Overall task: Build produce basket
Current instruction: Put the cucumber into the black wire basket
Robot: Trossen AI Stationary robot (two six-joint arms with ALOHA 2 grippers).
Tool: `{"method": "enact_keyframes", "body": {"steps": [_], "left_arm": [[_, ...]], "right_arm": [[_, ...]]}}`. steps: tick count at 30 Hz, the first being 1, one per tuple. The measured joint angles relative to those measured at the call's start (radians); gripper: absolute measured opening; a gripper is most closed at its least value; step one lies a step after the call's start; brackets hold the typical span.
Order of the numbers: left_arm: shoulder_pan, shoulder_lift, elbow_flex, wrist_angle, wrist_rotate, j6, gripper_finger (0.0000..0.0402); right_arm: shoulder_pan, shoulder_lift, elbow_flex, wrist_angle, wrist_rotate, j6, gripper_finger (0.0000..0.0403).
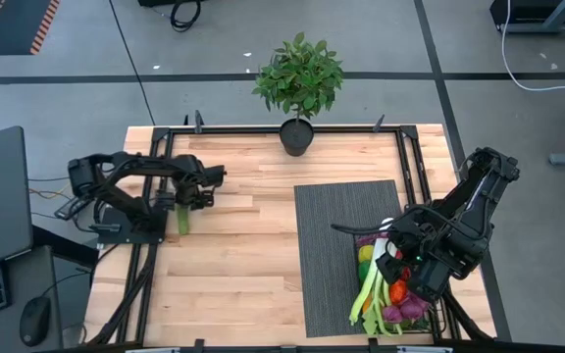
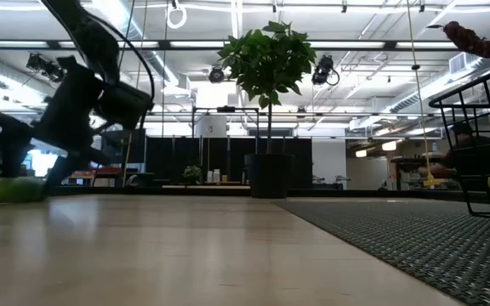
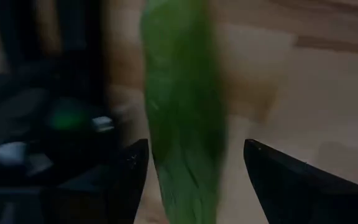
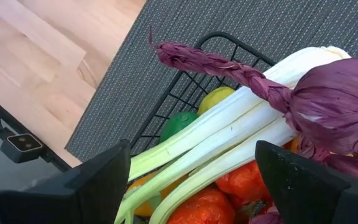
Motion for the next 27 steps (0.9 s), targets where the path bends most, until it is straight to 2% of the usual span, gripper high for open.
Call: {"method": "enact_keyframes", "body": {"steps": [3,8,16,19,23,27], "left_arm": [[0.007,0.031,-0.022,0.074,0.046,-0.024,0.0262],[0.007,0.055,-0.009,0.095,0.061,-0.017,0.0231],[-0.025,0.053,0.103,0.162,0.071,0.166,0.0146],[-0.067,0.053,0.195,0.186,0.076,0.194,0.0129],[-0.149,0.053,0.346,0.199,0.078,0.19,0.0136],[-0.224,0.051,0.514,0.297,0.087,0.183,0.0149]], "right_arm": [[0.0,0.0,0.0,0.001,0.0,0.002,0.0347],[0.0,0.0,0.0,0.027,0.0,0.019,0.0347],[-0.006,0.0,0.0,0.0,0.006,0.024,0.0347],[-0.012,0.0,0.0,-0.001,0.042,0.018,0.0347],[-0.028,-0.014,-0.001,0.032,0.074,0.017,0.0347],[-0.032,-0.041,-0.001,0.109,0.222,0.025,0.0347]]}}
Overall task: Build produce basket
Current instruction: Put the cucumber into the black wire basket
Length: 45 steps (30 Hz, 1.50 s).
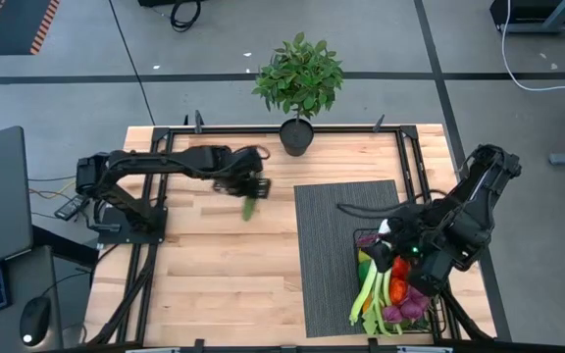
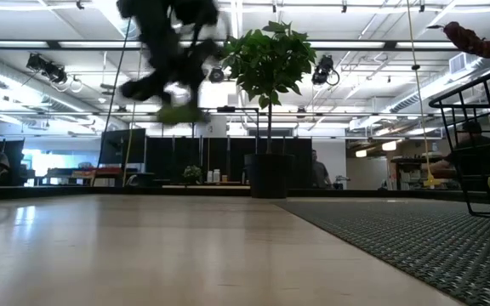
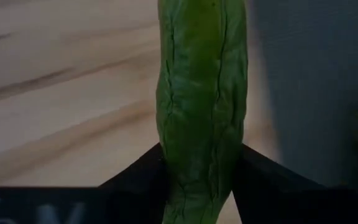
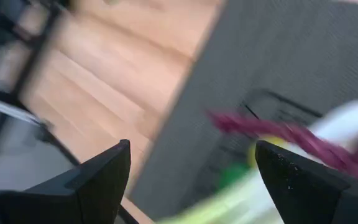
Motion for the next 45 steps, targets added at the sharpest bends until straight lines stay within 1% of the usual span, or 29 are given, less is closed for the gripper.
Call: {"method": "enact_keyframes", "body": {"steps": [3,6,9,12,16,18,20,25,28,30,35,41,45], "left_arm": [[-0.048,0.0,0.113,0.142,0.001,-0.023,0.0148],[-0.105,0.0,0.189,0.306,-0.002,-0.024,0.0145],[-0.17,0.0,0.233,0.495,-0.002,-0.023,0.0148],[-0.222,0.0,0.238,0.645,-0.031,-0.03,0.0154],[-0.265,0.0,0.238,0.722,-0.117,-0.086,0.0156],[-0.285,0.0,0.238,0.738,-0.147,-0.097,0.0155],[-0.301,0.0,0.238,0.755,-0.161,-0.101,0.0152],[-0.326,0.0,0.238,0.771,-0.172,-0.124,0.0151],[-0.342,0.0,0.238,0.779,-0.211,-0.133,0.0153],[-0.344,0.0,0.238,0.788,-0.223,-0.133,0.0152],[-0.343,0.0,0.237,0.836,-0.217,-0.127,0.0151],[-0.325,0.0,0.236,0.883,-0.177,-0.102,0.0151],[-0.311,0.0,0.236,0.892,-0.172,-0.092,0.015]], "right_arm": [[-0.01,-0.018,0.0,0.052,0.127,-0.008,0.0347],[-0.031,-0.023,0.0,0.113,0.21,-0.076,0.0347],[-0.058,-0.023,0.0,0.184,0.237,-0.215,0.0347],[-0.086,-0.023,0.0,0.28,0.246,-0.323,0.0347],[-0.121,-0.023,0.0,0.395,0.317,-0.462,0.0347],[-0.147,-0.023,0.0,0.44,0.351,-0.509,0.0347],[-0.175,-0.023,0.0,0.482,0.362,-0.55,0.0347],[-0.25,-0.023,0.0,0.638,0.331,-0.709,0.0347],[-0.291,-0.023,0.0,0.732,0.255,-0.816,0.0347],[-0.316,-0.023,0.0,0.773,0.214,-0.852,0.0347],[-0.378,-0.02,0.0,0.809,0.193,-0.871,0.0347],[-0.445,-0.021,0.002,0.844,0.016,-0.874,0.0347],[-0.474,-0.02,0.002,0.843,0.007,-0.854,0.0346]]}}
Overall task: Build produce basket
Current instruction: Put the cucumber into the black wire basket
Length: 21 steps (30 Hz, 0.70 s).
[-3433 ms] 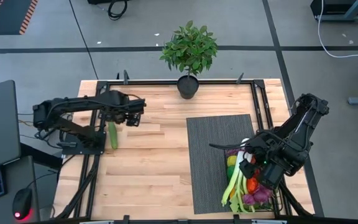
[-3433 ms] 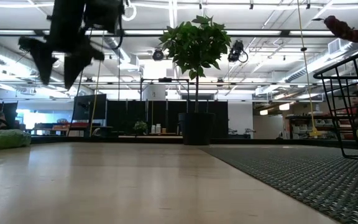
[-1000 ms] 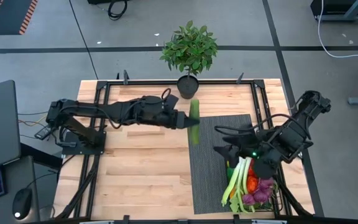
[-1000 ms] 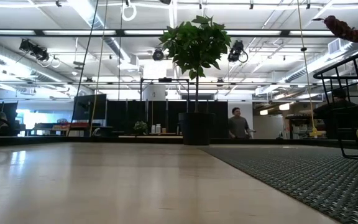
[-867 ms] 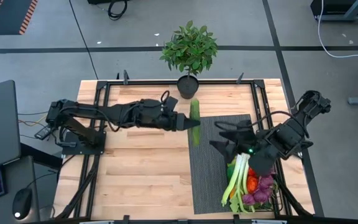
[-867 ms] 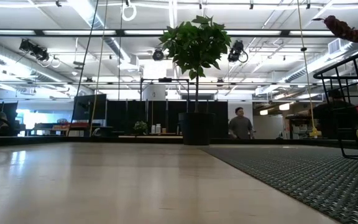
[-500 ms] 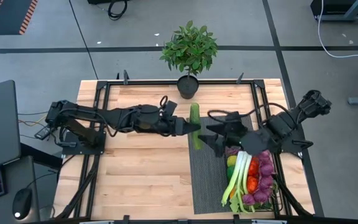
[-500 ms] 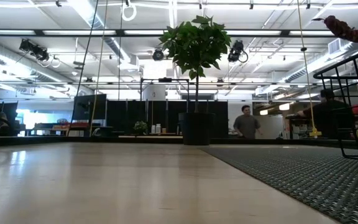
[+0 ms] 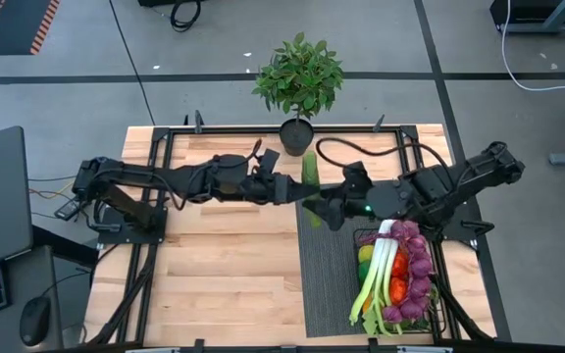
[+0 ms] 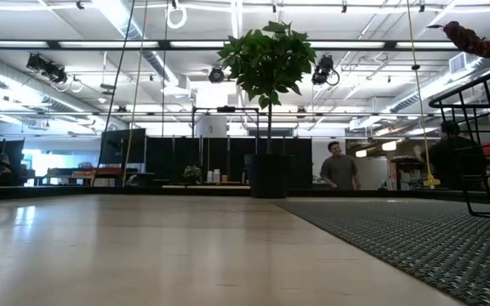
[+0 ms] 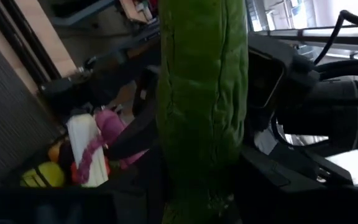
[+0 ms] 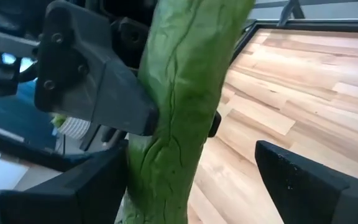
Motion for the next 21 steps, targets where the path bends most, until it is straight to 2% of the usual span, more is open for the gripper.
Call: {"method": "enact_keyframes", "body": {"steps": [2,5,9,13,14,21], "left_arm": [[0.006,0.0,0.0,0.004,-0.003,0.019,0.0153],[0.007,0.0,0.0,0.007,-0.004,0.025,0.0156],[0.006,0.001,-0.001,0.008,0.0,0.02,0.0156],[0.007,0.002,-0.001,0.009,0.048,0.022,0.0159],[0.007,0.002,-0.001,0.009,0.056,0.024,0.0161],[0.027,0.002,-0.001,0.014,0.109,0.018,0.0185]], "right_arm": [[-0.016,-0.002,0.0,-0.002,-0.002,0.016,0.0336],[-0.034,-0.004,0.0,0.002,-0.036,0.026,0.0293],[-0.048,-0.004,0.0,0.014,-0.078,0.042,0.0201],[-0.048,-0.005,0.001,0.018,-0.087,0.05,0.0109],[-0.048,-0.005,0.001,0.017,-0.089,0.055,0.0098],[-0.032,-0.004,0.0,0.01,-0.077,0.07,0.0097]]}}
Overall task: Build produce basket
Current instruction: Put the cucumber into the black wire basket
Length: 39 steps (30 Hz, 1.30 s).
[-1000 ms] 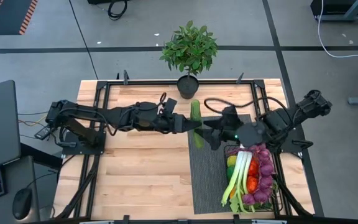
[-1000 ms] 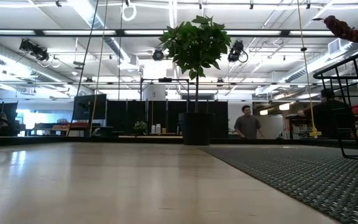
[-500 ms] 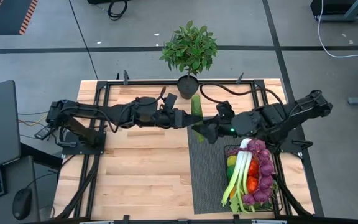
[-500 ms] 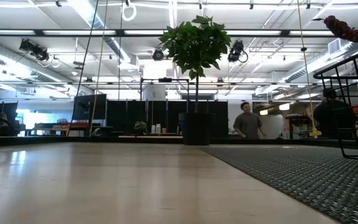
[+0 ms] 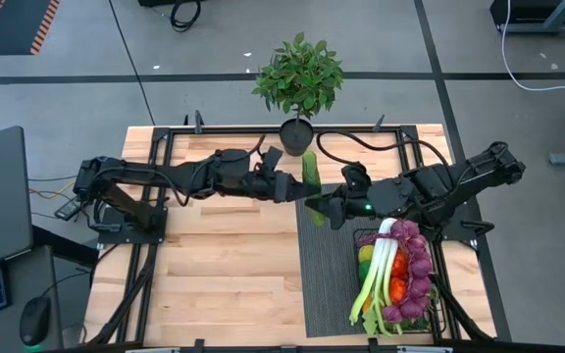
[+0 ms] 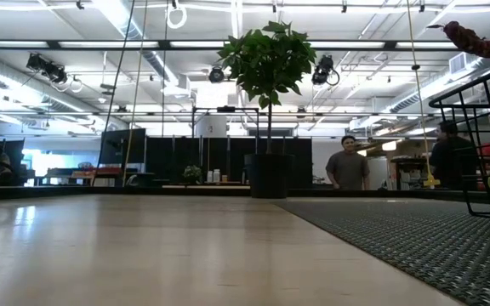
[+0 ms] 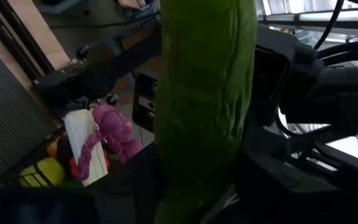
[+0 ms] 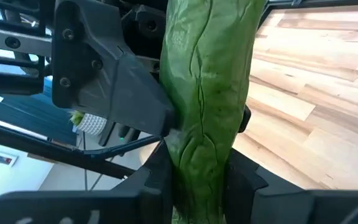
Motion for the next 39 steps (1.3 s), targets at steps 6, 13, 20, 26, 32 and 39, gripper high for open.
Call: {"method": "enact_keyframes", "body": {"steps": [6,13,20,26,32,39], "left_arm": [[0.023,0.0,0.0,-0.008,0.082,0.023,0.0213],[0.066,0.0,0.0,-0.036,0.259,0.029,0.0241],[0.075,-0.031,0.009,-0.172,0.338,0.17,0.0253],[0.131,-0.081,0.005,-0.315,0.312,0.268,0.0242],[0.171,-0.135,0.004,-0.43,0.315,0.337,0.023],[0.188,-0.189,0.003,-0.645,0.306,0.424,0.0216]], "right_arm": [[0.004,0.0,0.0,-0.009,-0.005,0.031,0.0097],[0.01,-0.006,0.0,-0.089,-0.027,0.079,0.0097],[0.007,-0.043,-0.006,-0.244,0.081,0.188,0.0097],[0.032,-0.094,-0.004,-0.376,0.052,0.275,0.0097],[0.072,-0.132,-0.003,-0.492,0.002,0.339,0.0098],[0.118,-0.148,-0.002,-0.678,-0.211,0.475,0.0098]]}}
